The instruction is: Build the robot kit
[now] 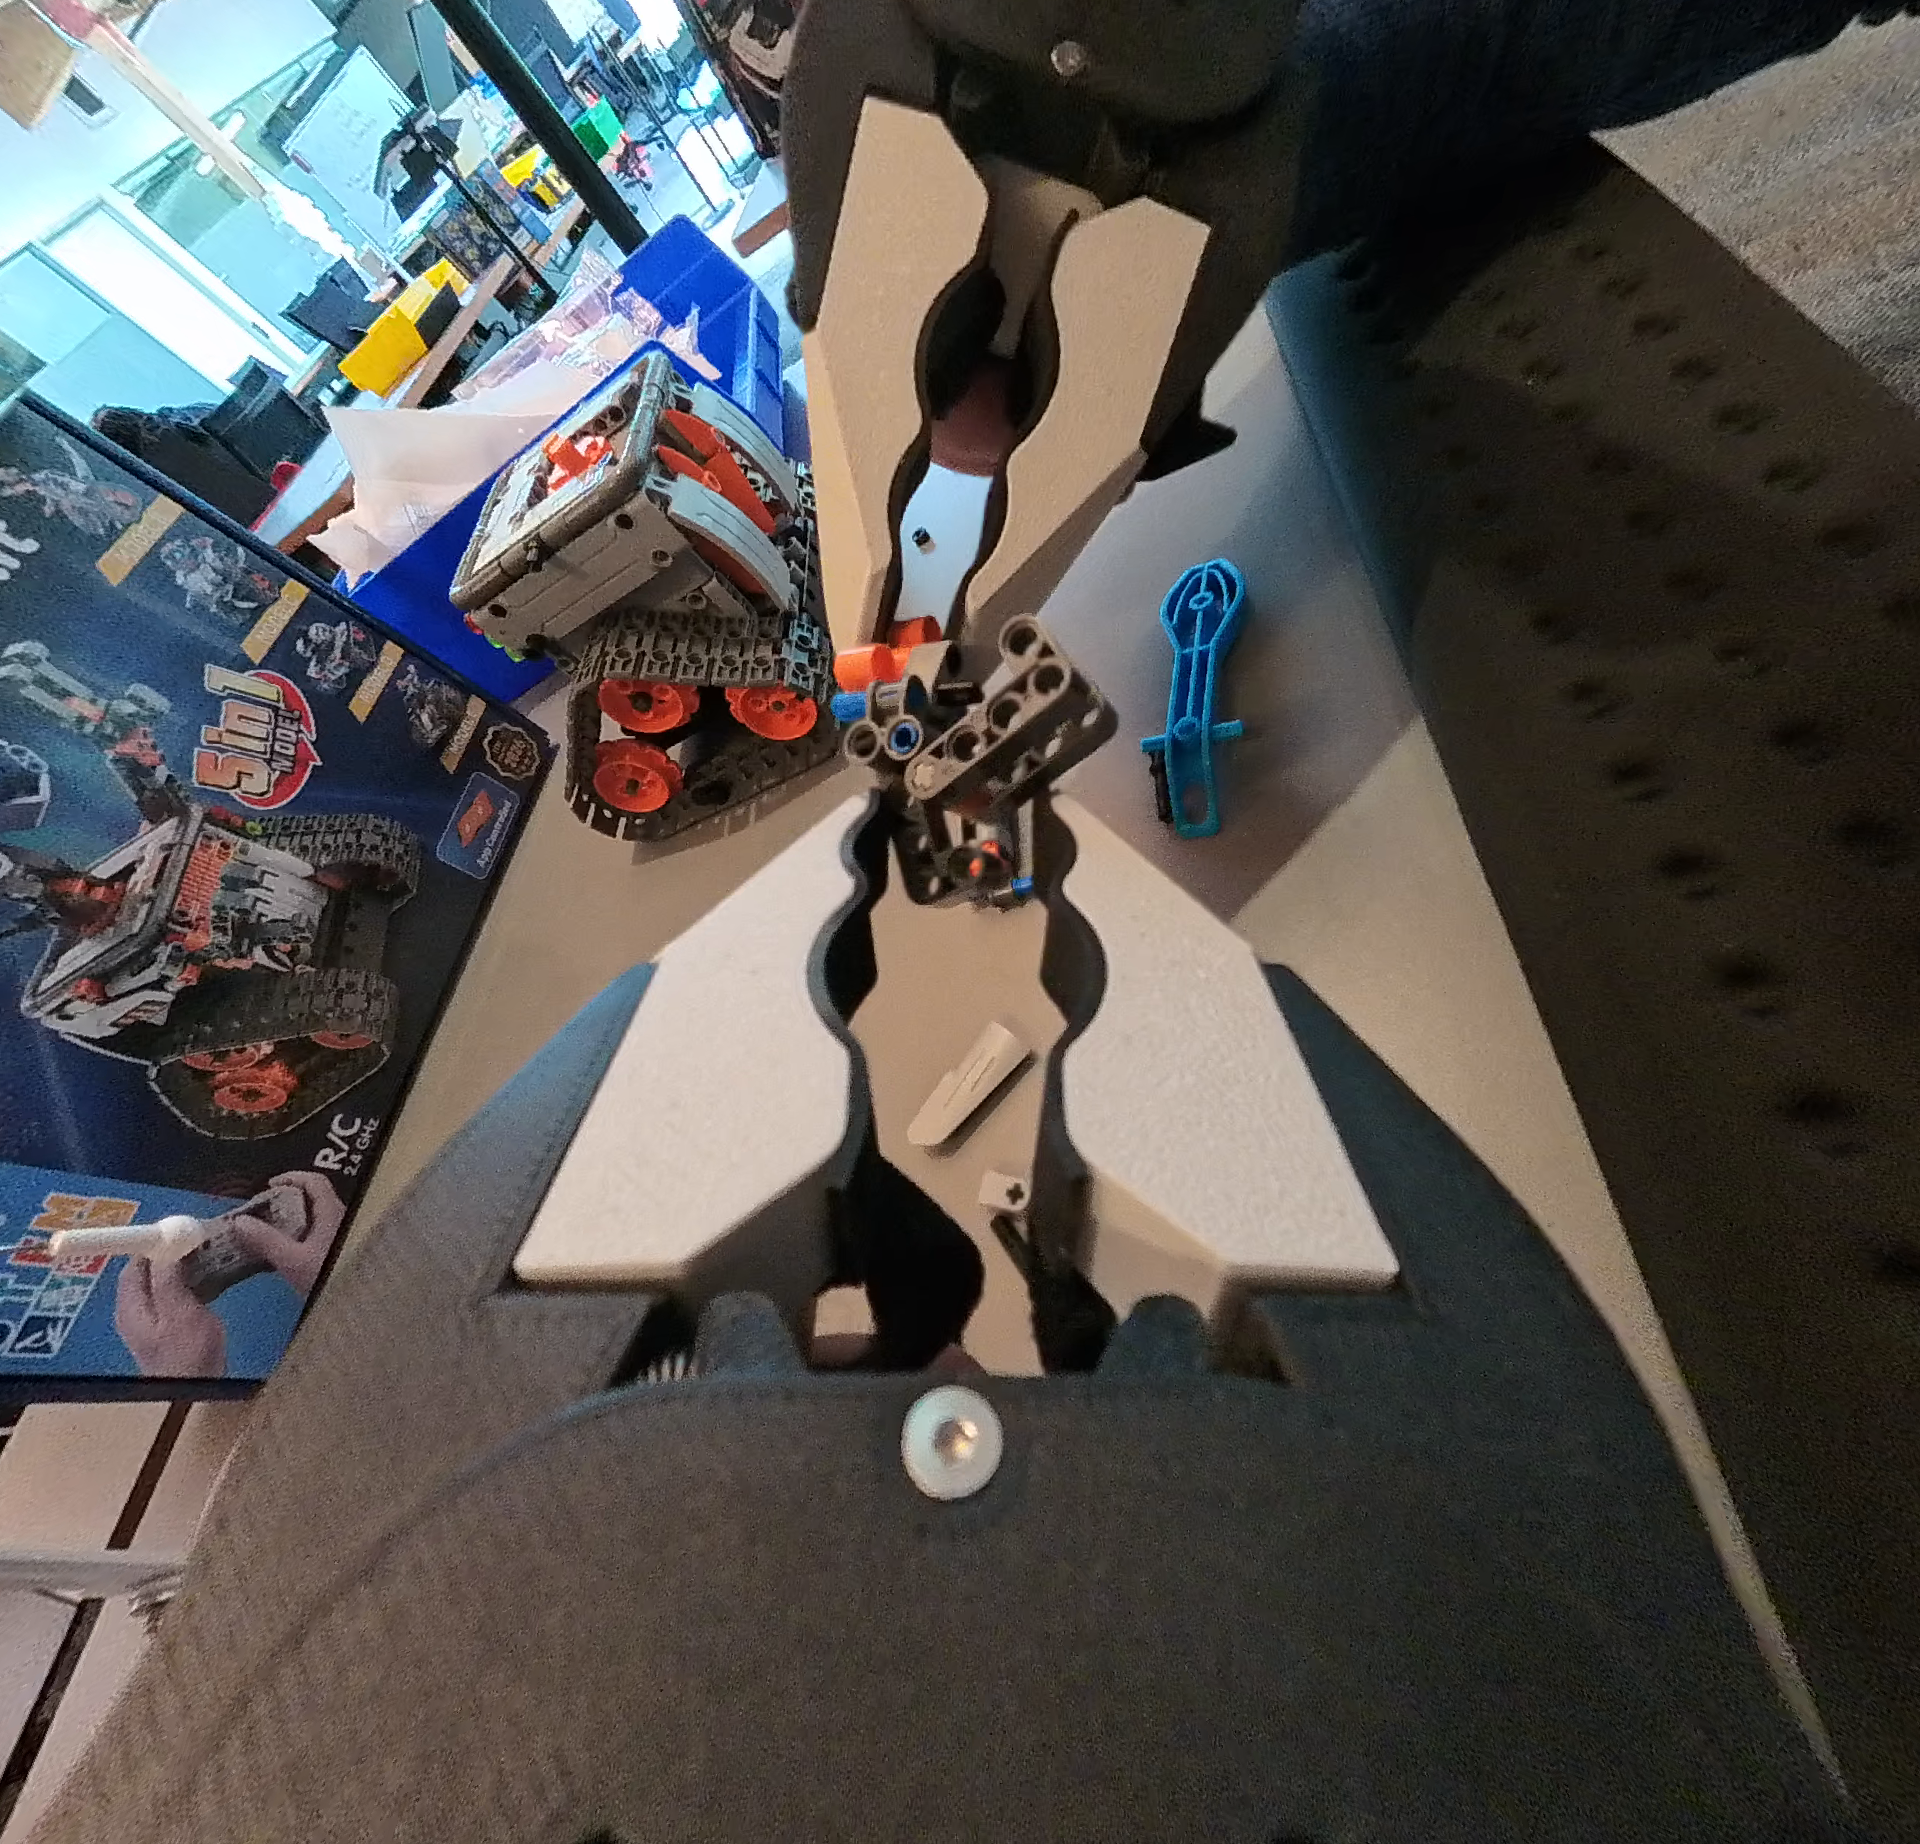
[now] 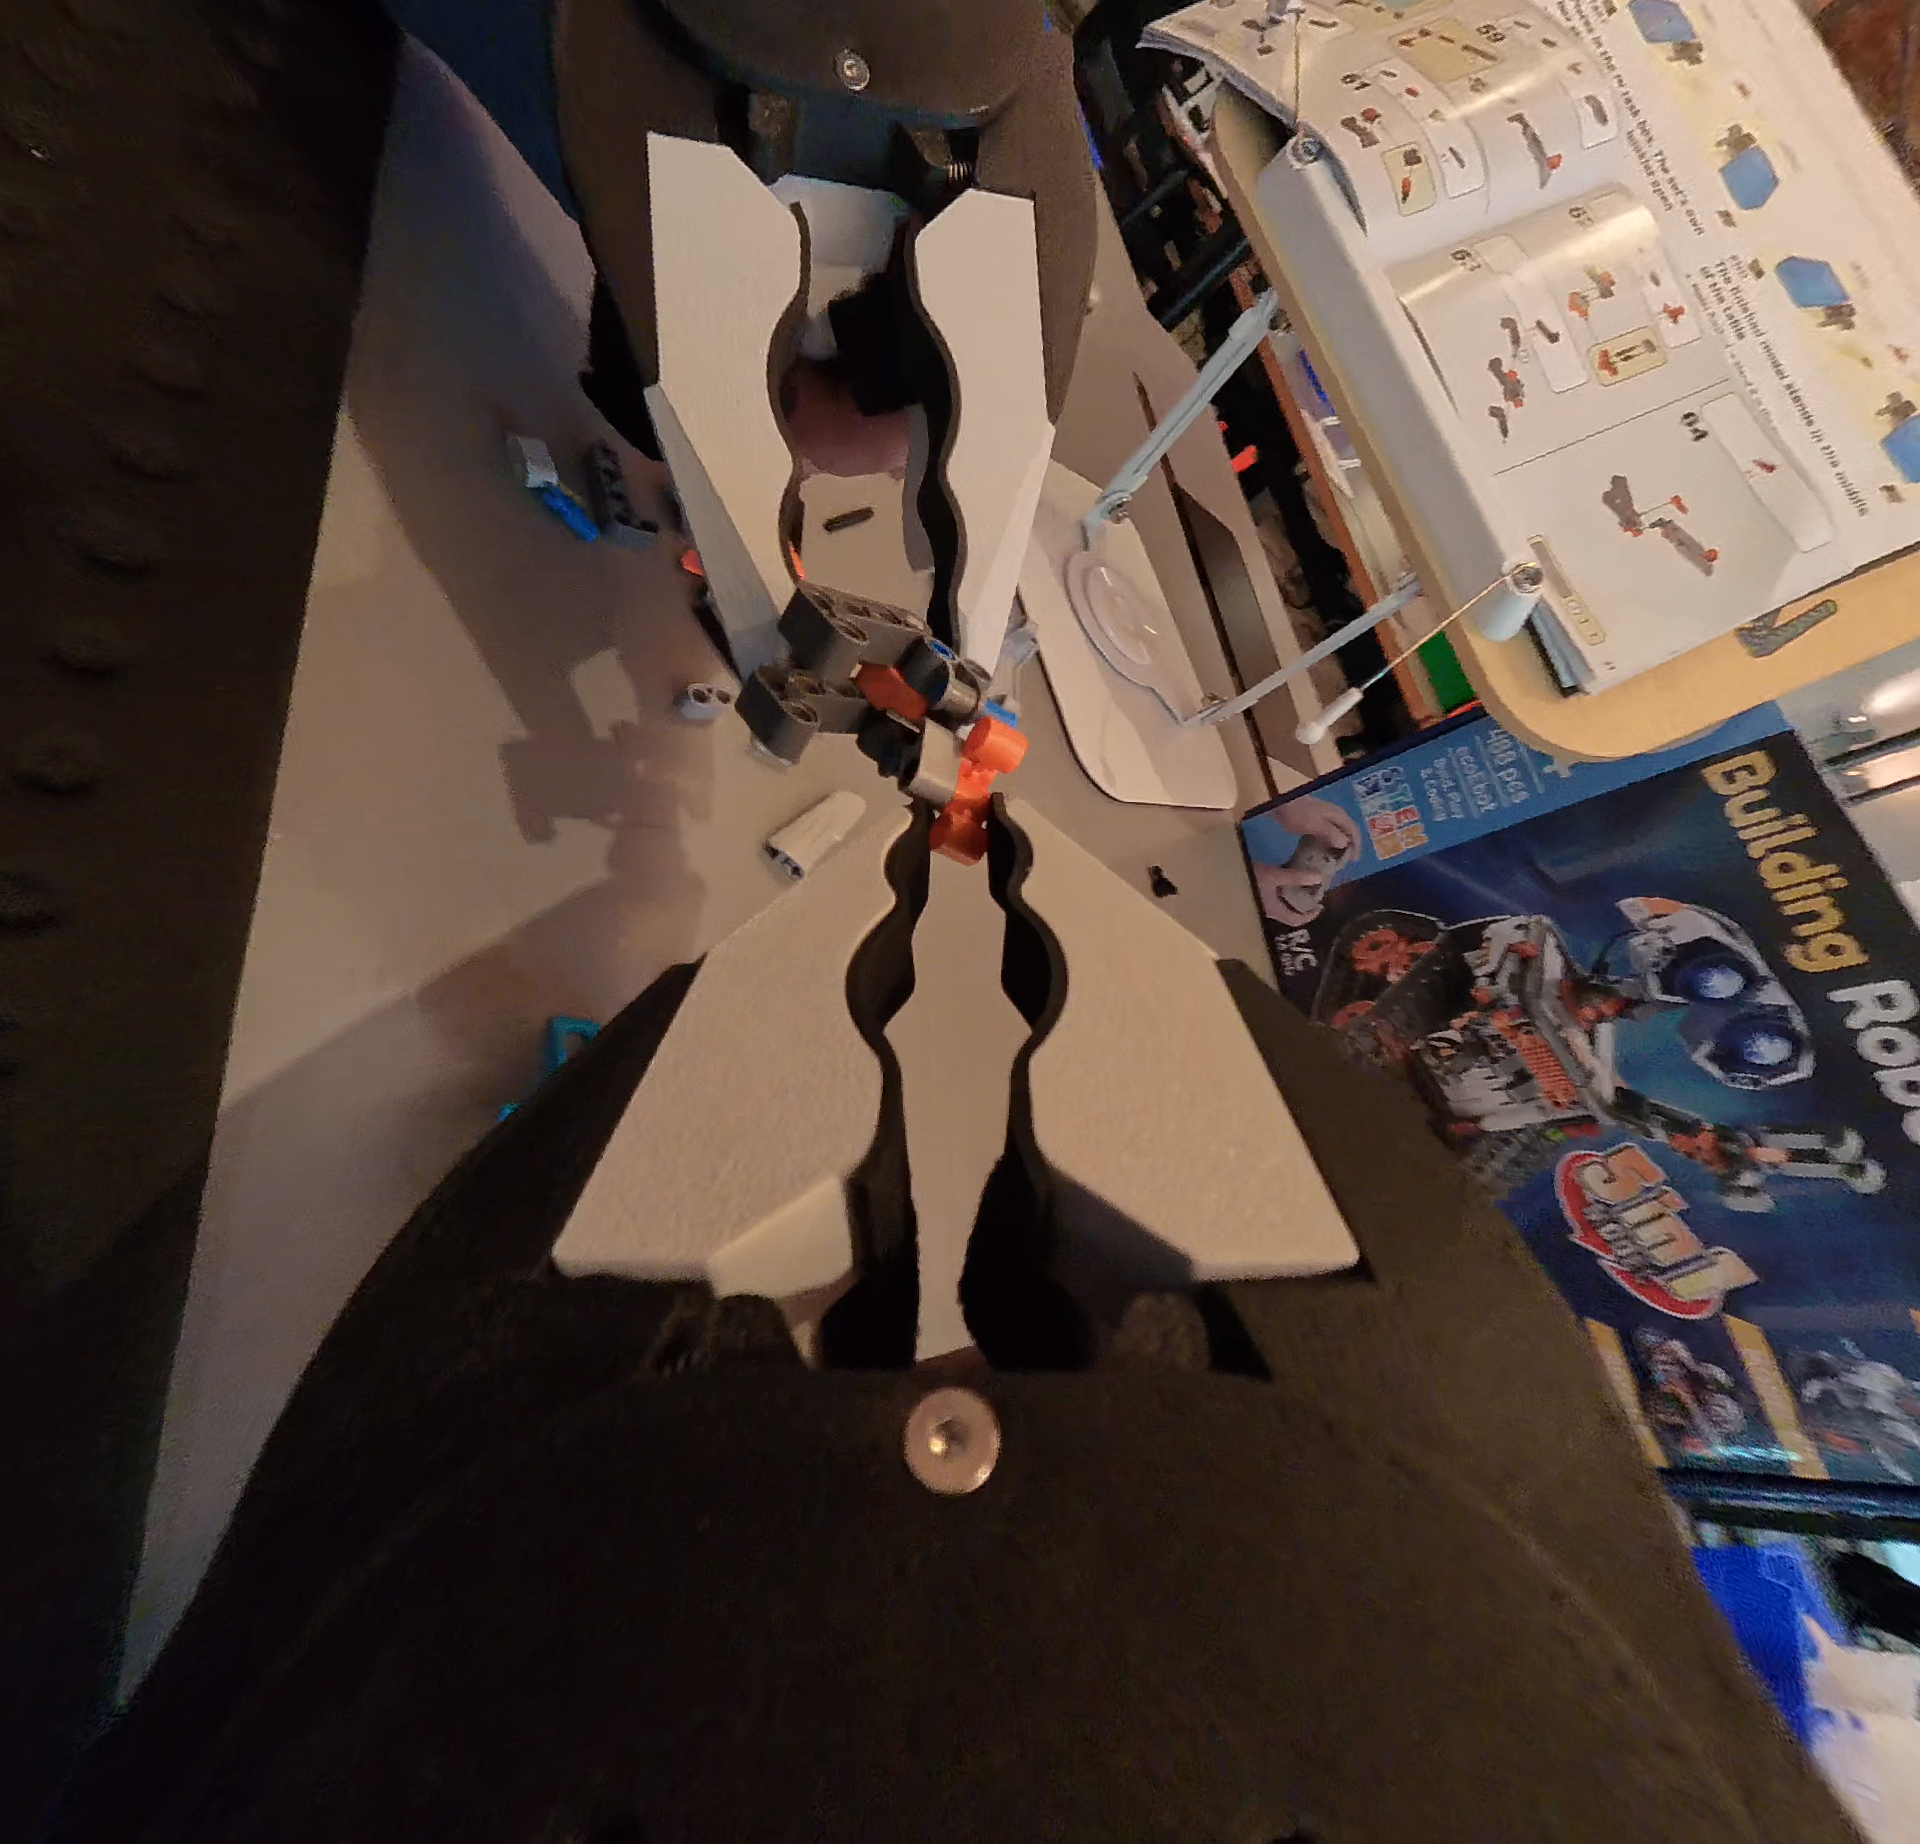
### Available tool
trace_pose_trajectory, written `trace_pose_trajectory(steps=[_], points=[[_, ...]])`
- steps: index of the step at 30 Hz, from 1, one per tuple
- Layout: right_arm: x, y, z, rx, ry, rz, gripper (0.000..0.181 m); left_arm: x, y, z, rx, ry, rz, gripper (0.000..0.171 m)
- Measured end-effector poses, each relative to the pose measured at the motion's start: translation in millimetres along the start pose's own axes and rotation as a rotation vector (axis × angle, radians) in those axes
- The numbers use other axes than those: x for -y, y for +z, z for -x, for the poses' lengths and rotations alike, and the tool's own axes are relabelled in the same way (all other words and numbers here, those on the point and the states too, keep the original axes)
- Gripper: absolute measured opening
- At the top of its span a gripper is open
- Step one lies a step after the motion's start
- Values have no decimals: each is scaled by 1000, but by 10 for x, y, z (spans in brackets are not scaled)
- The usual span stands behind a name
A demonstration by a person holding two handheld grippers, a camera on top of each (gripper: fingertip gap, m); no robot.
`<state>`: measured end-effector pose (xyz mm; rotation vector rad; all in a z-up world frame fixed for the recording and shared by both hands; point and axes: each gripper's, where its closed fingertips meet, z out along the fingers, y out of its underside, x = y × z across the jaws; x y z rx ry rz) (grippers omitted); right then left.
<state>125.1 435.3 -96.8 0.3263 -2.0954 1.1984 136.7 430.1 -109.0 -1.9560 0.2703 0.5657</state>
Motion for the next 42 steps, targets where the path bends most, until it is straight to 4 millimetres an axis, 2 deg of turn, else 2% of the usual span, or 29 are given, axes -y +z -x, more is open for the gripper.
trace_pose_trajectory(steps=[2,8,15,17,20,34,36,38,39,40,42], points=[[10,-17,13,37,55,-24,10,-5,3,-4,18,25,1,21],[23,-116,8,156,270,-83,14,-17,17,19,55,74,21,20],[95,-186,-35,202,378,-145,15,-33,49,50,159,306,99,20],[103,-152,-16,202,379,-140,18,-13,57,35,166,327,97,20],[116,-124,-17,193,390,-145,5,-19,51,65,190,361,110,20],[68,-21,-82,143,521,-157,4,-52,27,100,242,468,151,19],[48,-10,-111,123,536,-153,0,15,24,56,235,462,106,17],[-27,36,-114,114,551,-119,0,138,54,-53,232,534,81,14],[8,25,-114,116,550,-136,0,125,64,-43,237,512,78,14],[35,-2,-126,117,531,-146,0,25,54,17,229,466,106,14],[2,-7,-141,120,544,-139,0,-36,-5,109,240,430,109,14]])
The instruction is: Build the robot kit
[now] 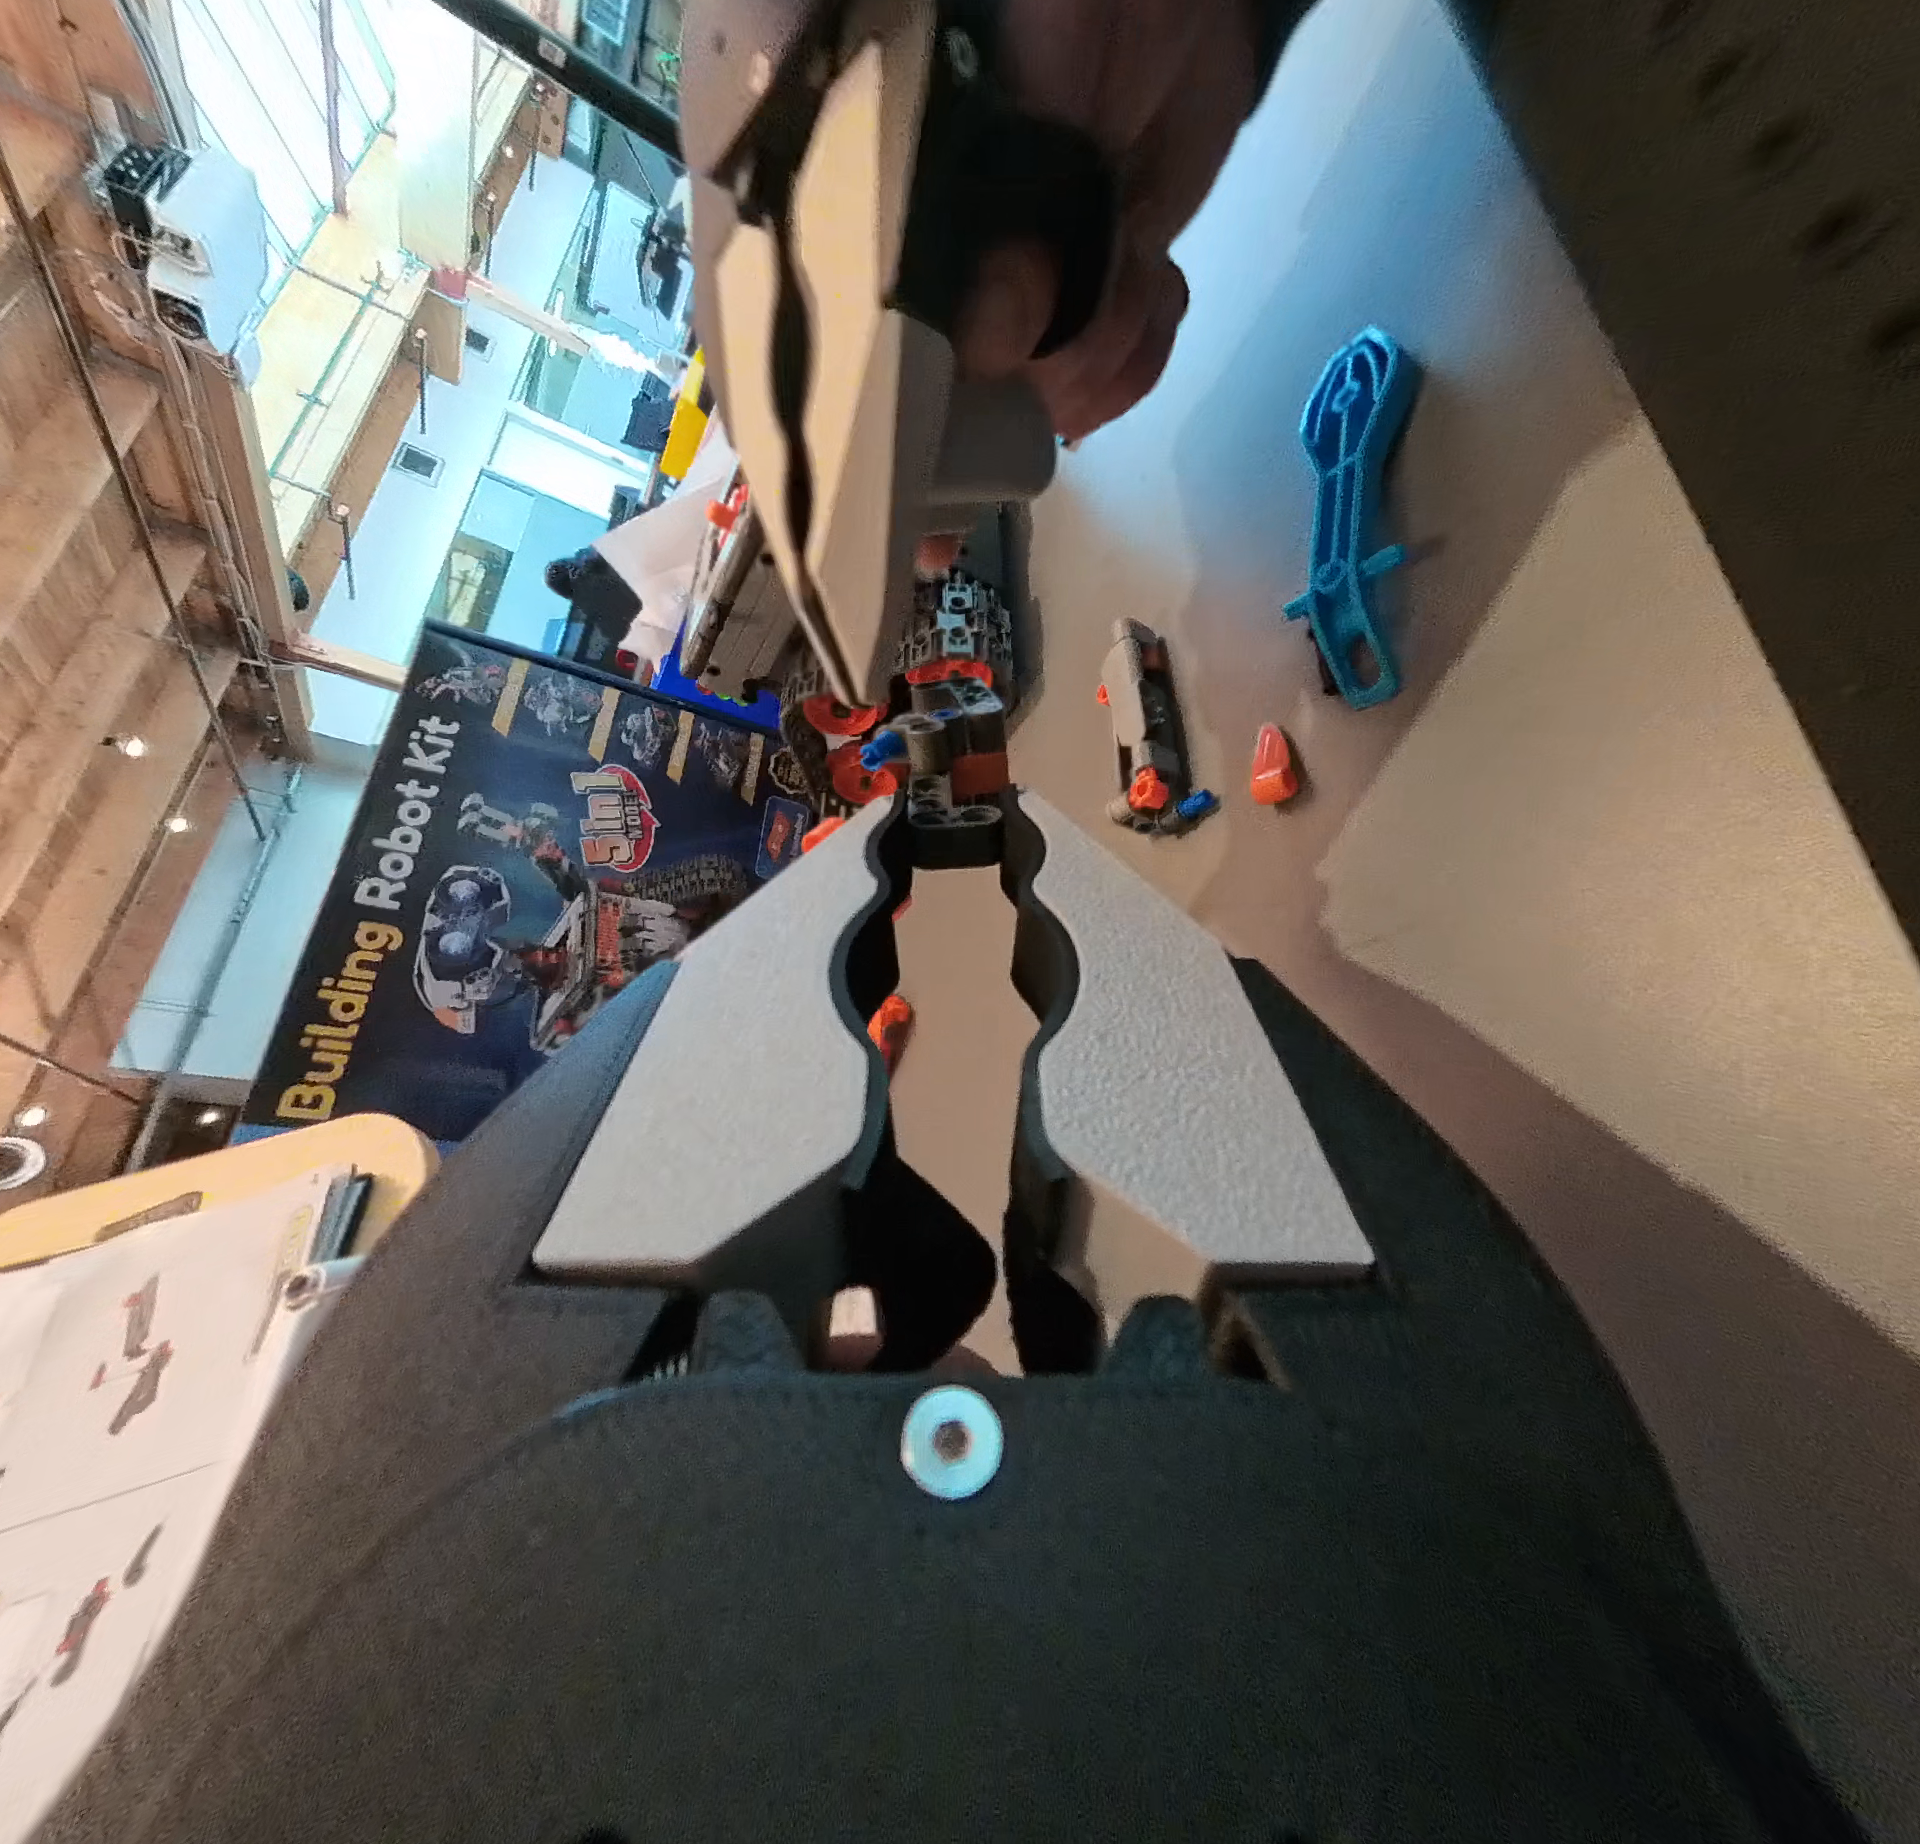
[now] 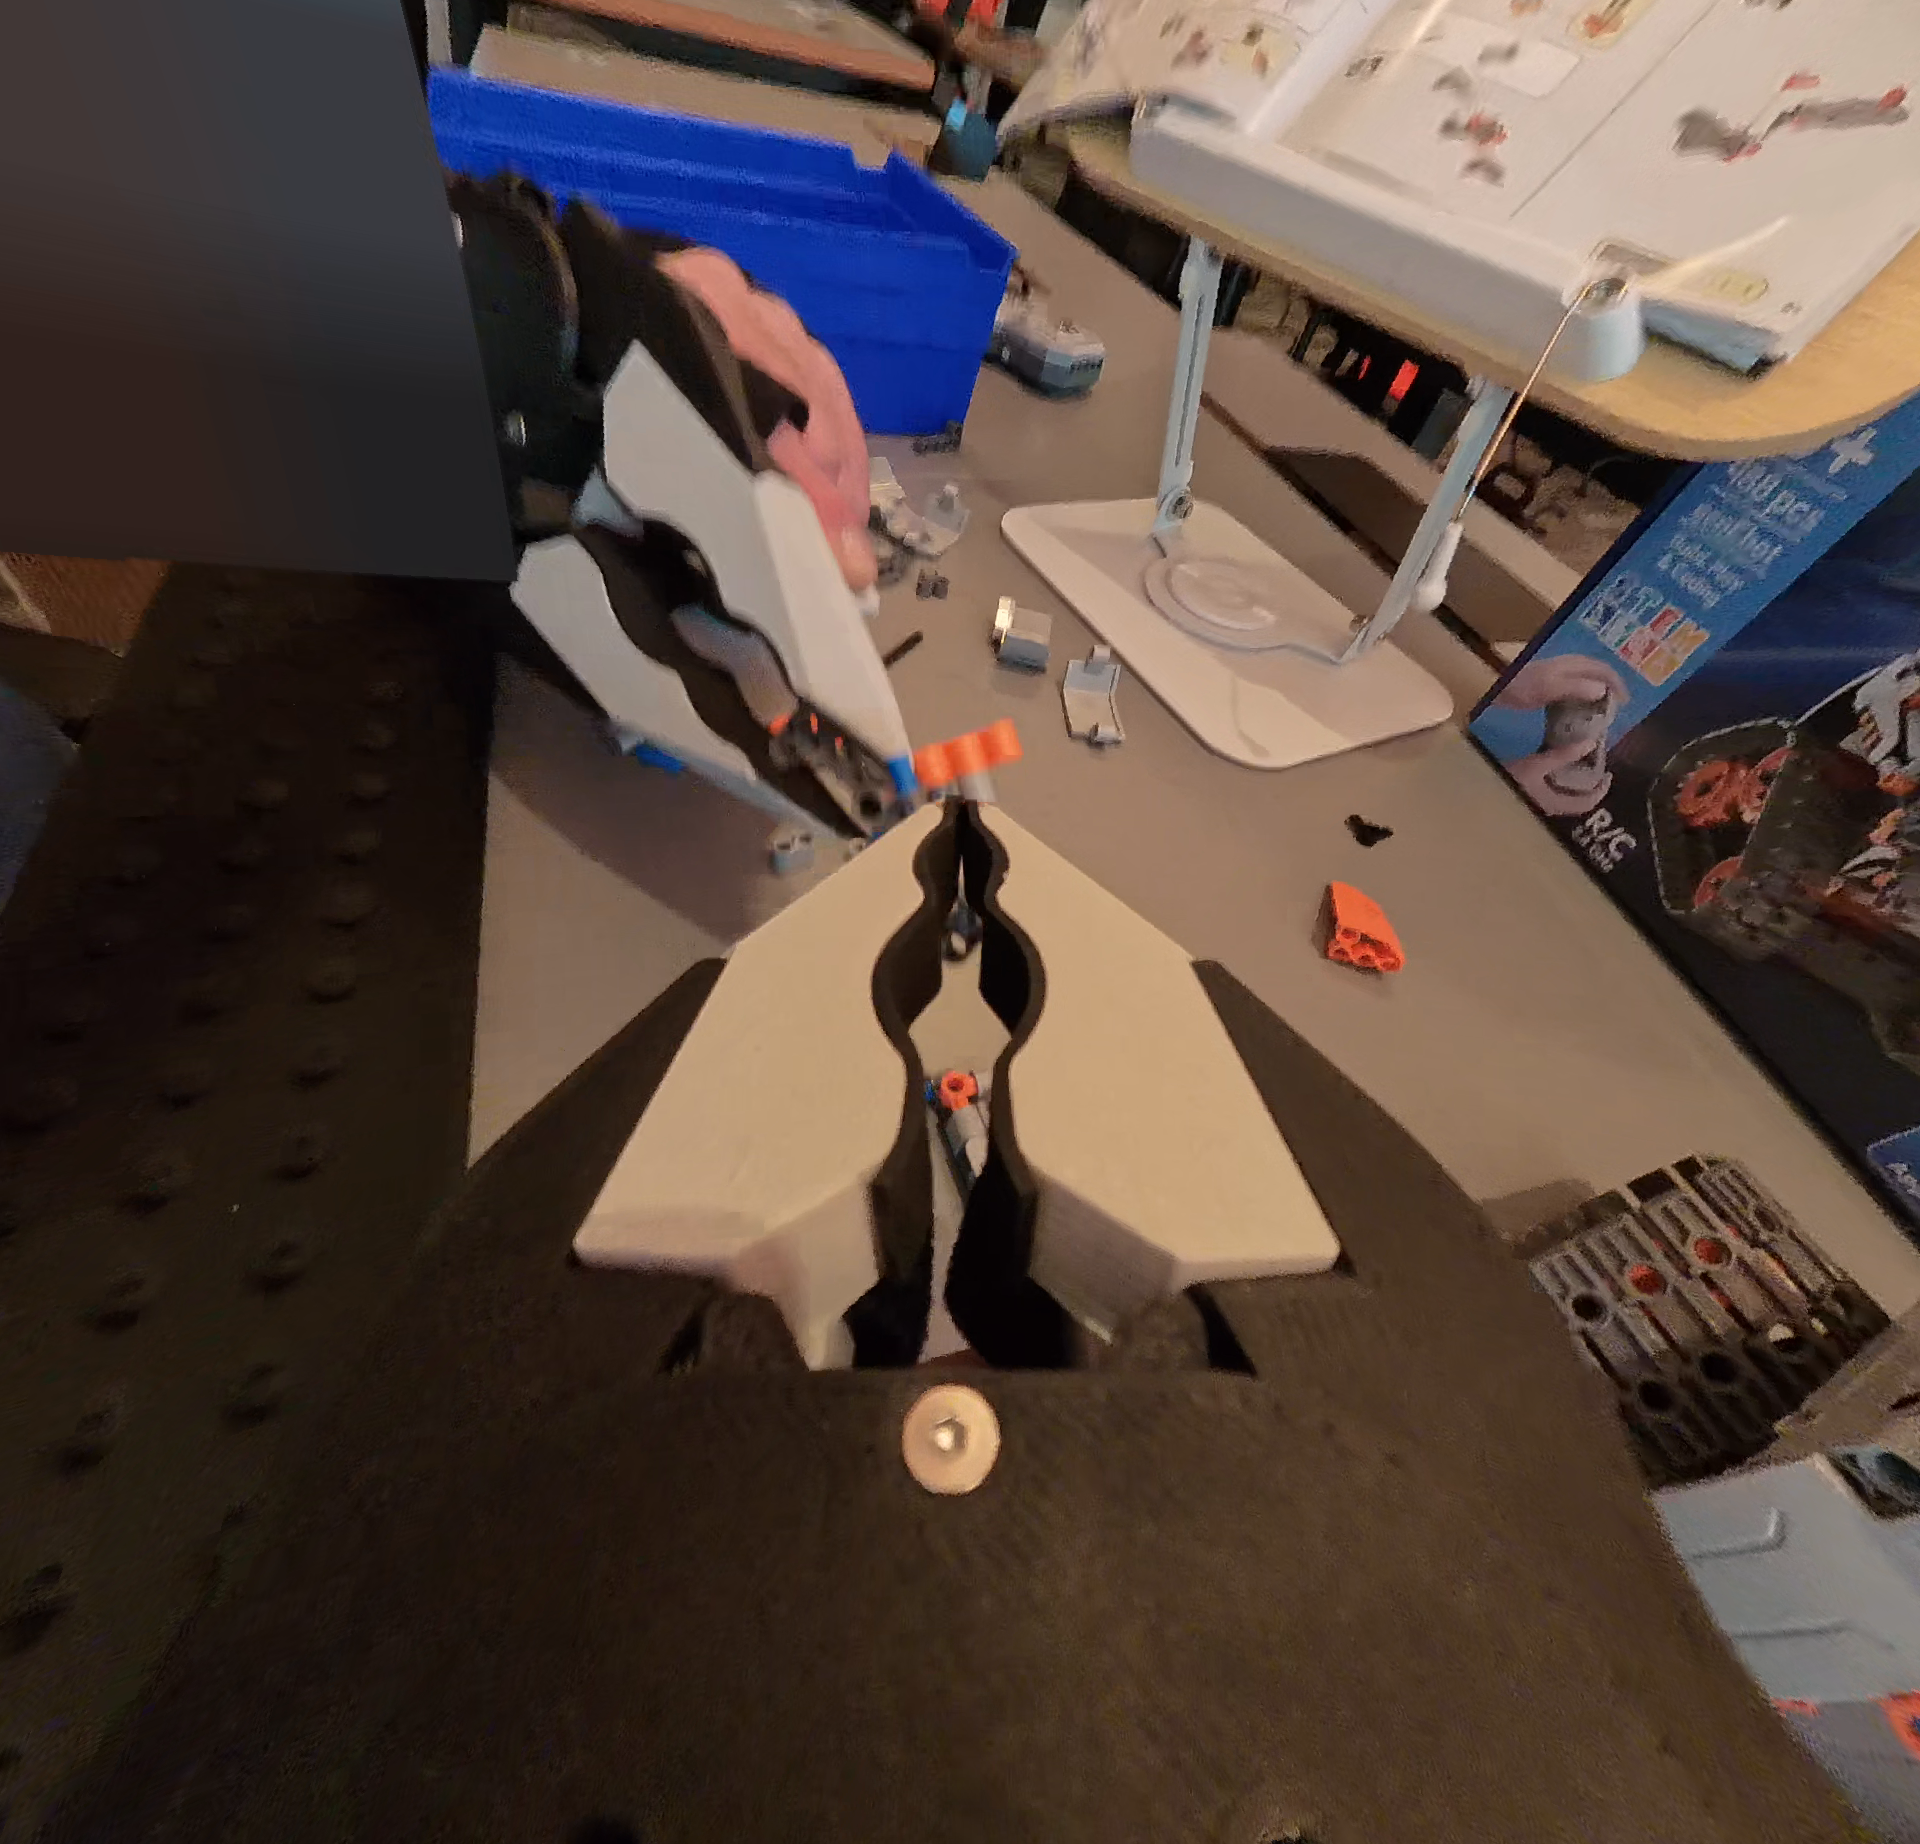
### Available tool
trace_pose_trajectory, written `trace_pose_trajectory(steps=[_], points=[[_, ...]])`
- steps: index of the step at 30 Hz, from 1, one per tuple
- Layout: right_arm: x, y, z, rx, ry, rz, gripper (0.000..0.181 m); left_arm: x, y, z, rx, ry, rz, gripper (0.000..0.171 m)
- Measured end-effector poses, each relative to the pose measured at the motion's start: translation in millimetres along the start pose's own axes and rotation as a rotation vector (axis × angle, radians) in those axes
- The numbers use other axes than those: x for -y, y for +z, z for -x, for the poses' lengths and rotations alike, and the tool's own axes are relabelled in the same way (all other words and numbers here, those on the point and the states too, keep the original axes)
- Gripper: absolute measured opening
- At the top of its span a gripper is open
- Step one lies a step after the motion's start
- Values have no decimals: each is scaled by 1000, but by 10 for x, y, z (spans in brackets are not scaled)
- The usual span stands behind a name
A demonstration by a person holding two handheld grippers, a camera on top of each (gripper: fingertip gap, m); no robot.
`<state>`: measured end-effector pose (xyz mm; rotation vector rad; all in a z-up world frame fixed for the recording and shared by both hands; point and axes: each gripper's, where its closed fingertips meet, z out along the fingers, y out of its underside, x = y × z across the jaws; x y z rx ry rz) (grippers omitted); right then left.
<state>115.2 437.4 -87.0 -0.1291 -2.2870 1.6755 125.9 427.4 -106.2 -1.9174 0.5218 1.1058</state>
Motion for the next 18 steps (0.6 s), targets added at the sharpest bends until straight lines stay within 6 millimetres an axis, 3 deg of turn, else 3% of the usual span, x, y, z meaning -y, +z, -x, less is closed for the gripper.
trace_pose_trajectory(steps=[5,7,9,13,16,18], points=[[-34,-9,-19,9,-12,12,0,30,3,-71,-30,18,-20,14],[-43,-15,63,71,11,19,1,58,-6,-66,-12,66,-31,14],[-53,-34,94,89,-12,30,19,75,-4,-91,-15,78,-40,14],[-90,-34,208,123,-89,63,32,101,12,-44,-7,40,-37,14],[-90,30,196,70,-114,69,15,124,25,-32,9,40,-27,14],[-68,24,184,77,-89,49,14,128,22,-13,16,20,-32,14]])
